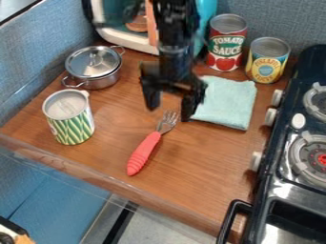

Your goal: Move the red fork between the silver pot and blue cloth

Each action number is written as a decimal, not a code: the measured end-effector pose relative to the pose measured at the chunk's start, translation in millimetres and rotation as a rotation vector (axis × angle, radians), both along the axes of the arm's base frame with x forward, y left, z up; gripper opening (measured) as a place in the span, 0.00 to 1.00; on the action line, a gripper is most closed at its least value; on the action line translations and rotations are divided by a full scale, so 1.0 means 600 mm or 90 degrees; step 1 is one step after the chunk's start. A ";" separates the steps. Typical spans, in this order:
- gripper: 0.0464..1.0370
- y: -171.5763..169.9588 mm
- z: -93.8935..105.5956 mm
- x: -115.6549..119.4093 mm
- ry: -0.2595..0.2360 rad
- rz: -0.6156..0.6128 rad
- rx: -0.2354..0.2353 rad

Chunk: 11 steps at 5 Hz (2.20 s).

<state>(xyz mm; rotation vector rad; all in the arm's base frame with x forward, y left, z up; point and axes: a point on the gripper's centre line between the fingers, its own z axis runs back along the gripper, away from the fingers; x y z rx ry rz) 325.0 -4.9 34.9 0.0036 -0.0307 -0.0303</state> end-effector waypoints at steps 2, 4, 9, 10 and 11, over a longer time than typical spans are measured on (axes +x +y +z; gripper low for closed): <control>0.96 -0.002 -0.067 -0.048 0.039 0.013 0.011; 0.89 0.005 -0.074 -0.065 0.064 0.046 0.021; 0.30 0.035 -0.010 0.013 0.019 0.058 -0.012; 0.30 0.048 -0.010 0.055 0.000 0.063 -0.008; 0.30 0.066 -0.026 0.084 0.011 0.074 0.003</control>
